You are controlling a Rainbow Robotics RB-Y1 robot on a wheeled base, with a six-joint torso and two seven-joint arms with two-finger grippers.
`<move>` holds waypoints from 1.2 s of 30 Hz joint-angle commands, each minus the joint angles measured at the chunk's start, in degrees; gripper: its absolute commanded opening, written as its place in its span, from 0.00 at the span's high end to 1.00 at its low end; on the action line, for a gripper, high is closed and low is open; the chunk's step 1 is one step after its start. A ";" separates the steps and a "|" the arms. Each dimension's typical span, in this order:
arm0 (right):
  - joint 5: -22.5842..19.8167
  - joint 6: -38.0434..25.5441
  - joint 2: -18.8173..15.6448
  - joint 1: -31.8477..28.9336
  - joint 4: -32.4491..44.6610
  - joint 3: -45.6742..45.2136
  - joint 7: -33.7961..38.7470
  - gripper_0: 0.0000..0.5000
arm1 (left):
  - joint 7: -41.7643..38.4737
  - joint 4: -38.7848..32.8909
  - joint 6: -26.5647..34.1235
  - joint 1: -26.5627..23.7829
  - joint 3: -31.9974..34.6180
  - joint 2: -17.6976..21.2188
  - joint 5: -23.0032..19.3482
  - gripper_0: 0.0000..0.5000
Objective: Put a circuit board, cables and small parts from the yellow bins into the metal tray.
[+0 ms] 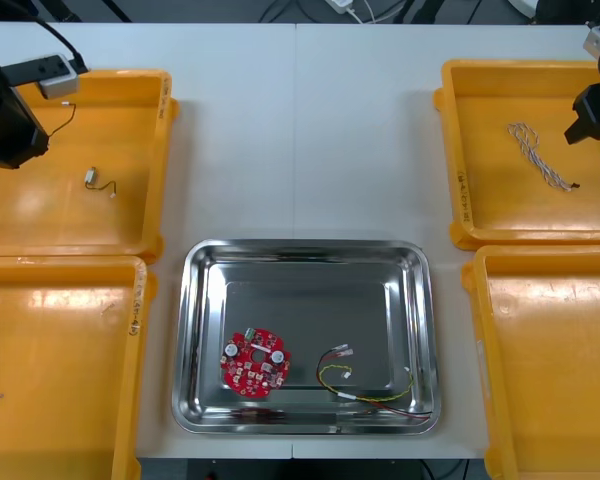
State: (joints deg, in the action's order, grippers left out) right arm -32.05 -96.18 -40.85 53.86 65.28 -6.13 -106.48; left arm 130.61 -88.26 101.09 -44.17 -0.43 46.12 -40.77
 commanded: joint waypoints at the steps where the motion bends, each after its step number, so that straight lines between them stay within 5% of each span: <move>1: -0.73 2.66 -1.96 3.09 -2.09 -1.52 -3.74 0.00 | -11.78 -6.40 3.77 -1.62 1.75 1.16 0.16 1.00; 8: -0.82 5.39 -1.25 4.58 -7.01 -1.52 -9.98 0.00 | -19.87 -12.64 7.46 -1.62 2.19 -1.30 -0.02 1.00; 21: -2.05 7.85 -0.02 5.90 -11.76 -1.96 -17.54 0.00 | -28.66 -22.57 8.91 -1.54 4.03 -13.42 9.65 1.00; 36: -0.82 11.80 2.79 7.13 -16.50 -1.96 -24.04 0.00 | -48.08 -24.95 8.91 -1.36 -8.01 -20.72 15.63 1.00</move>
State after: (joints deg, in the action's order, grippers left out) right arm -33.53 -84.84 -38.53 57.68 48.11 -6.23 -130.60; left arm 84.04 -110.89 109.65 -44.17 -6.29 27.77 -26.51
